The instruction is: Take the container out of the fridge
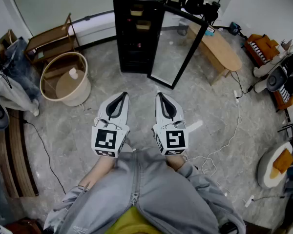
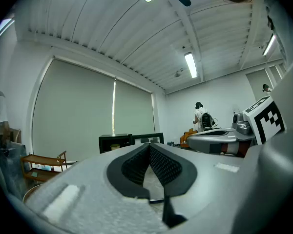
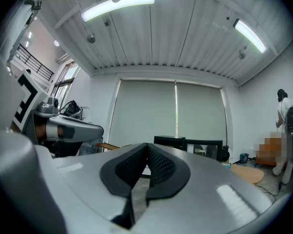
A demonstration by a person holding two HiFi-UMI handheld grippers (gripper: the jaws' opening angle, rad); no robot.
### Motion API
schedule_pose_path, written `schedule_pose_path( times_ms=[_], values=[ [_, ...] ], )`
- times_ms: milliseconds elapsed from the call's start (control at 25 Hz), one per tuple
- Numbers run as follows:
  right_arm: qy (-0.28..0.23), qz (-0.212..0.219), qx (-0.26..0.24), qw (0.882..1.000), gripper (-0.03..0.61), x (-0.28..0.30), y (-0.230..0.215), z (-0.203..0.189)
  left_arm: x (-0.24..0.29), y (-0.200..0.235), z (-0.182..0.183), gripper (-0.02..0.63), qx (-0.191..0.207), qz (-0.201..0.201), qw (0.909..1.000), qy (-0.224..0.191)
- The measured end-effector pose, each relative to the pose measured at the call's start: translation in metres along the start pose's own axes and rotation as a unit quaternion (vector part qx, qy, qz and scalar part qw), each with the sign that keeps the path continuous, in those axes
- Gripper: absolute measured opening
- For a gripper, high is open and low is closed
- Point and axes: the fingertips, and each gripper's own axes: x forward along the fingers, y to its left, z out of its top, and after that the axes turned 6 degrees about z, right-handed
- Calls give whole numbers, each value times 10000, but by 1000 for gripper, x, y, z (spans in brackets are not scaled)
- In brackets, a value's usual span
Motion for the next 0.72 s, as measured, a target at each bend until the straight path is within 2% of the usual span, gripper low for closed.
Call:
schedule_pose_path(
  times_ms=[120, 280, 720],
  values=[
    [-126, 25, 116, 9999, 0, 15, -4, -2, 15, 6, -6, 5, -82, -73, 9999, 44],
    [-7, 44, 180, 9998, 1, 49, -10, -15, 42, 27, -19, 5, -168, -118, 9998, 82],
    [163, -194, 158, 9996, 0, 191, -64, -29, 167, 113, -33, 5, -207, -336, 9991, 139]
  ],
)
